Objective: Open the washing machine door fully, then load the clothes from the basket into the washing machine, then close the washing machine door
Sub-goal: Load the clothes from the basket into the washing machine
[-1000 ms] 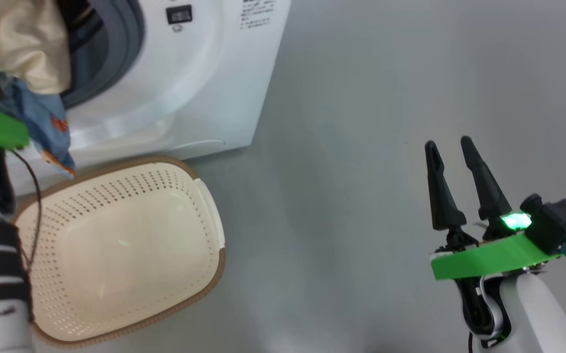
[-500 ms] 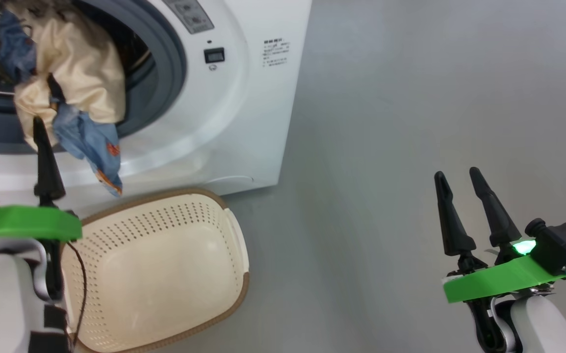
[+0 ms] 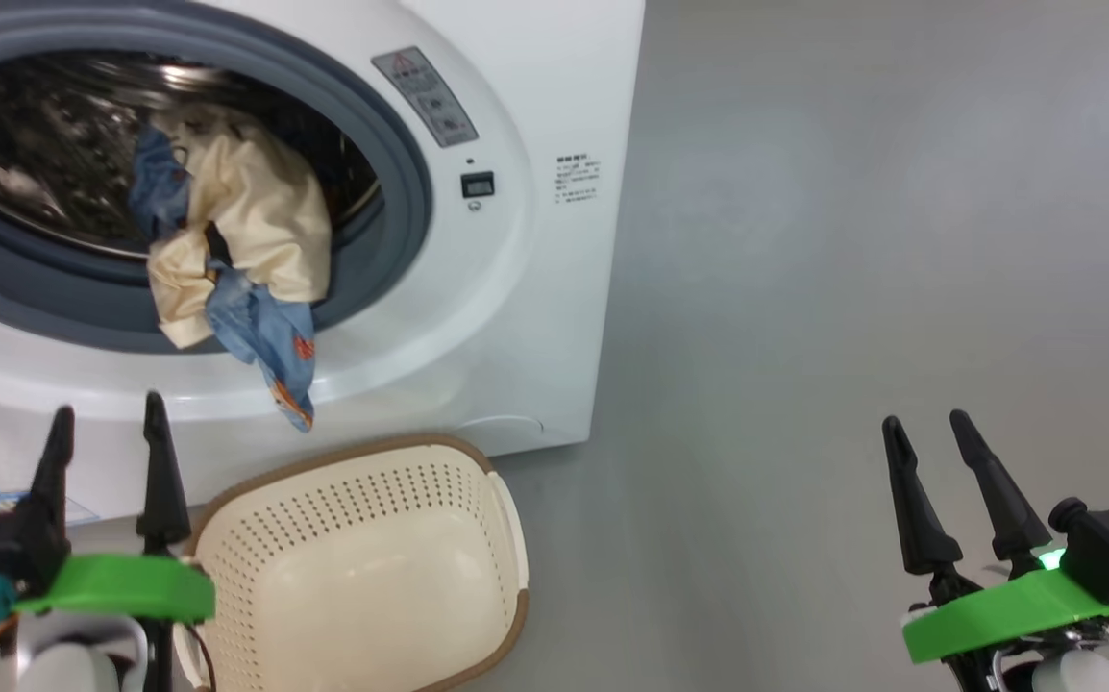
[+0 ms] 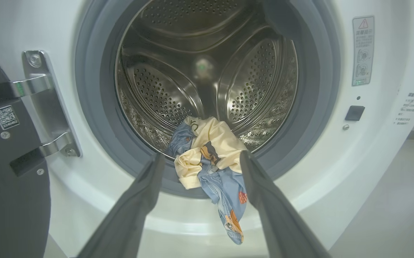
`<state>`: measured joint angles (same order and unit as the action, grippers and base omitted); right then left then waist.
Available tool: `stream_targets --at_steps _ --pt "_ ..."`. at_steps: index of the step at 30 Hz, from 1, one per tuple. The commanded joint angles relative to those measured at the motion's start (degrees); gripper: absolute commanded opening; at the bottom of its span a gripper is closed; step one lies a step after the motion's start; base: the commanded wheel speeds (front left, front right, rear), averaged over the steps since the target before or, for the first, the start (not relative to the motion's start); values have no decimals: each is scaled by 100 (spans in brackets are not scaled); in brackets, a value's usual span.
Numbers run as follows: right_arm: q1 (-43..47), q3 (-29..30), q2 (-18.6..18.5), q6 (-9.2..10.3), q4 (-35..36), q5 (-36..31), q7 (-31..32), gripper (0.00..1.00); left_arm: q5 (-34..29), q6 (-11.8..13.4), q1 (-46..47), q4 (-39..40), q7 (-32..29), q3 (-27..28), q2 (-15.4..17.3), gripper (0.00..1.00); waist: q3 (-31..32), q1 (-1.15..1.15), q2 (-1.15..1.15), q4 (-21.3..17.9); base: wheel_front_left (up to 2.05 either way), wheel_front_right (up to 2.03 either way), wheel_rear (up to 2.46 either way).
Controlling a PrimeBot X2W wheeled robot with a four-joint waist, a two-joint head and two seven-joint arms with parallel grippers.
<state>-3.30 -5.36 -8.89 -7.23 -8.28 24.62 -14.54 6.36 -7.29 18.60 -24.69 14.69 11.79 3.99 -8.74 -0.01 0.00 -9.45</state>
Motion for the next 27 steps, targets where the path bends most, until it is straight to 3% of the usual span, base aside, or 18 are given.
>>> stream_targets --at_steps 1,27 --pt "62 -91 -102 -25 102 -62 -46 100 -38 -17 -166 241 30 113 89 100 268 1 0 139 0 0 0" --pt "702 106 -171 -25 163 -32 -46 100 135 1 -2113 1461 30 351 -107 100 842 1 0 425 0 0 0"
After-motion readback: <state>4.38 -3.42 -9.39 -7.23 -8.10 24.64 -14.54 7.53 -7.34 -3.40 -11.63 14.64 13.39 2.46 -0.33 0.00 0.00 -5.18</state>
